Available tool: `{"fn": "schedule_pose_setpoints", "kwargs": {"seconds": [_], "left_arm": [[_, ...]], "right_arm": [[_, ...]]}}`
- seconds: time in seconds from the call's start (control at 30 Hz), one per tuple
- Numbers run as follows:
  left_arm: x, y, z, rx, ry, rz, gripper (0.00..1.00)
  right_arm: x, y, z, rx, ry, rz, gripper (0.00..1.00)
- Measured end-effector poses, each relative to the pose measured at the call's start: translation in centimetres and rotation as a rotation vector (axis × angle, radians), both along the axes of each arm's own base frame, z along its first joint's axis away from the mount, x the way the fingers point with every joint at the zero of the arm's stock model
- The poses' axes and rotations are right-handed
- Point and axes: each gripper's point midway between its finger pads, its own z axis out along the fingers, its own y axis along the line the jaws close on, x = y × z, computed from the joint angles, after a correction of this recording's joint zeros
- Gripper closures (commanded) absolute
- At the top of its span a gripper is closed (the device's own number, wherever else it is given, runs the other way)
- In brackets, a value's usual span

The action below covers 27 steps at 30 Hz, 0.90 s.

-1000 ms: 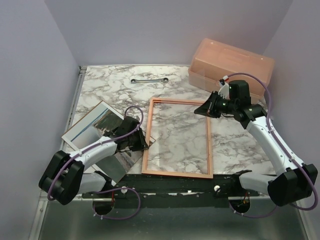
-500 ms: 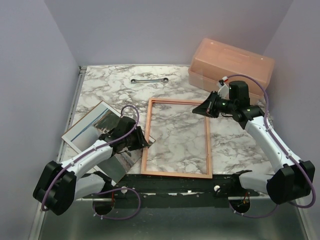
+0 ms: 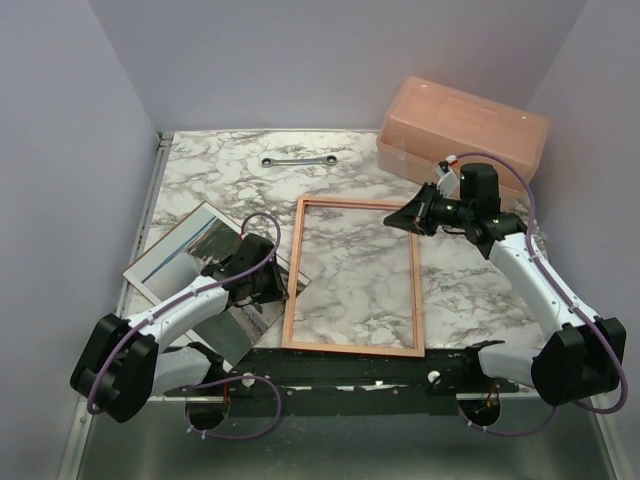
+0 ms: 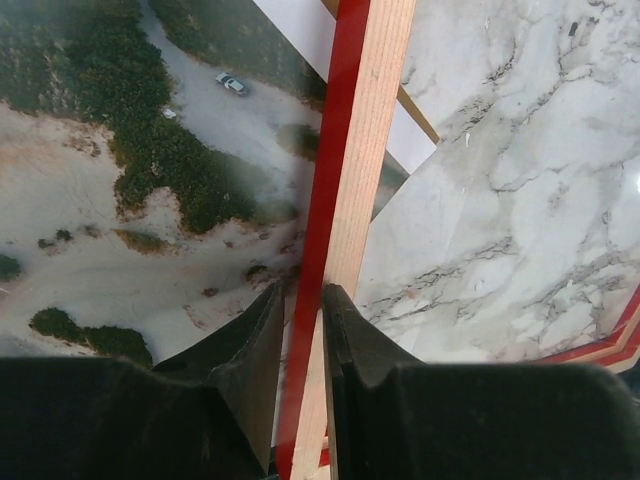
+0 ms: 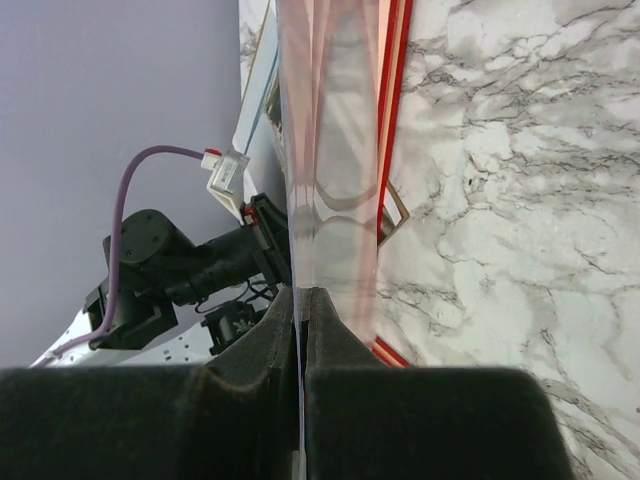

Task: Put the photo into the frame

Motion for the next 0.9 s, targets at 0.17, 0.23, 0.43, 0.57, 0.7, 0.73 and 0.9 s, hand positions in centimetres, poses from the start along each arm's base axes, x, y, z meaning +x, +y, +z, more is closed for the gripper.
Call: {"fn": "schedule_pose_setpoints", "kwargs": {"seconds": [0.17, 0.23, 0.43, 0.57, 0.7, 0.73, 0.9], "left_arm": [[0.2, -0.1, 0.0, 0.002, 0.003, -0.001, 0.79], [0.2, -0.1, 0.0, 0.002, 0.003, -0.001, 0.79], [0.2, -0.1, 0.0, 0.002, 0.003, -0.002, 0.79], [0.2, -0.1, -0.1, 0.004, 0.005, -0.002, 0.79], [0.2, -0.1, -0.1, 0.004, 0.005, -0.002, 0.79], [0.2, -0.1, -0.1, 0.004, 0.005, -0.002, 0.79], [0.2, -0.1, -0.1, 0.005, 0.003, -0.004, 0.79]], "right_arm": [[-0.3, 0.2, -1.3, 0.023, 0.037, 0.003, 1.00], [-0.4, 0.3, -2.0, 0.031, 0.058, 0.000, 1.00], [-0.5, 0.4, -3.4, 0.049, 0.107, -0.013, 0.99], [-0.2, 0.5, -3.4, 0.065, 0.104, -0.020, 0.99], [-0.2, 0.5, -3.8, 0.079, 0.113, -0.029, 0.99], [-0.2, 0.5, -3.8, 0.082, 0.118, -0.031, 0.99], [0.0, 0.6, -3.7, 0.098, 0.121, -0.041, 0.99]]}}
